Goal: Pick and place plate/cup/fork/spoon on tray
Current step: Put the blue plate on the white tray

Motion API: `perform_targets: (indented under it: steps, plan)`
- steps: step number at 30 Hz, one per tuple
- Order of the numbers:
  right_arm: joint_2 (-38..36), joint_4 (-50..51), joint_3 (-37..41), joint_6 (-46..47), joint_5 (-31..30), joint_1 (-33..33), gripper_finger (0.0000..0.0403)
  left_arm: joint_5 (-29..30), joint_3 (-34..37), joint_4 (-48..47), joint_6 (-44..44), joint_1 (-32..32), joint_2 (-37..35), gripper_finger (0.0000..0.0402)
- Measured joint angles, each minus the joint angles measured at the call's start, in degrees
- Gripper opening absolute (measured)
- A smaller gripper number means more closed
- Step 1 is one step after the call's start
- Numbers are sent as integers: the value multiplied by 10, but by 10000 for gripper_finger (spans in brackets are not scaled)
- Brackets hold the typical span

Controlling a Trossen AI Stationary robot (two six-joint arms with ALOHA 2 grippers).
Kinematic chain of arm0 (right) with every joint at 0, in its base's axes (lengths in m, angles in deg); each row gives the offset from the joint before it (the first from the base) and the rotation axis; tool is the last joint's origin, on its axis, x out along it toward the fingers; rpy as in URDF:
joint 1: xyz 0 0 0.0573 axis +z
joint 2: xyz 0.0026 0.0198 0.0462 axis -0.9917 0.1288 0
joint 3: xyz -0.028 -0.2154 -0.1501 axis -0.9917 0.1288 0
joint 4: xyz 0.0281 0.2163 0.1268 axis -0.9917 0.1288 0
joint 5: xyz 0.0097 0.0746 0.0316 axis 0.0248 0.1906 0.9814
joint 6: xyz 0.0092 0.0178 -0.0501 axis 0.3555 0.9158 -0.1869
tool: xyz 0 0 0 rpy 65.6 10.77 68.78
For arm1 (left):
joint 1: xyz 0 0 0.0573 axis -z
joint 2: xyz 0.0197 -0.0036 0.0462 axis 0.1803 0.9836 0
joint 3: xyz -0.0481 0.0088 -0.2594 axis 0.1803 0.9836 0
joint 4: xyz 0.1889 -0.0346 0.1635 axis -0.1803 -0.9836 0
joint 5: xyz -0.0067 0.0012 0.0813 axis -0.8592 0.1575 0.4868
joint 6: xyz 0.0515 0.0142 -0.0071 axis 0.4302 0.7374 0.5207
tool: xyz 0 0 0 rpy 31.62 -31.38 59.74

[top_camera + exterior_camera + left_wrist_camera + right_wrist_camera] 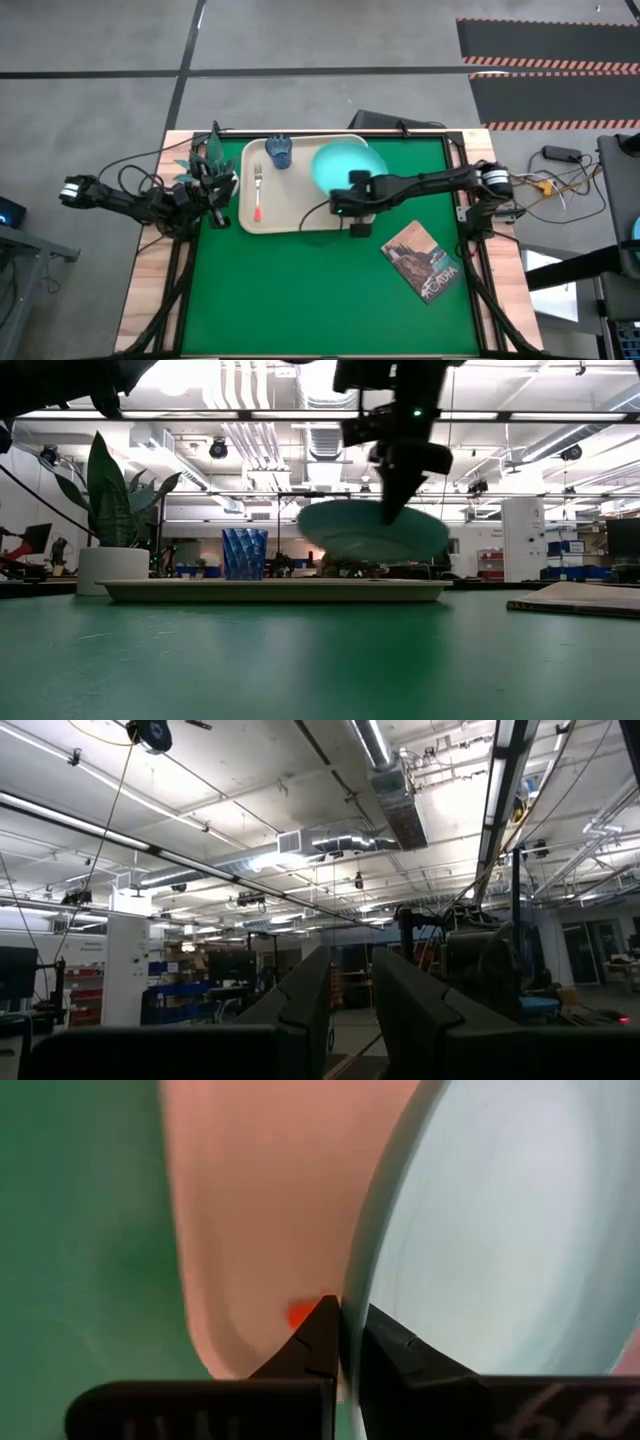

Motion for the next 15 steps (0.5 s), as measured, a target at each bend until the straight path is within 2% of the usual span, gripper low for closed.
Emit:
perform_targets:
  steps: [7, 15]
  plan:
    - [67, 1, -64, -65, 21, 7, 10, 1, 0, -2, 0, 0, 1, 63]
    - [97, -13, -87, -114, 40, 8, 10, 9, 0, -2, 0, 0, 2, 63]
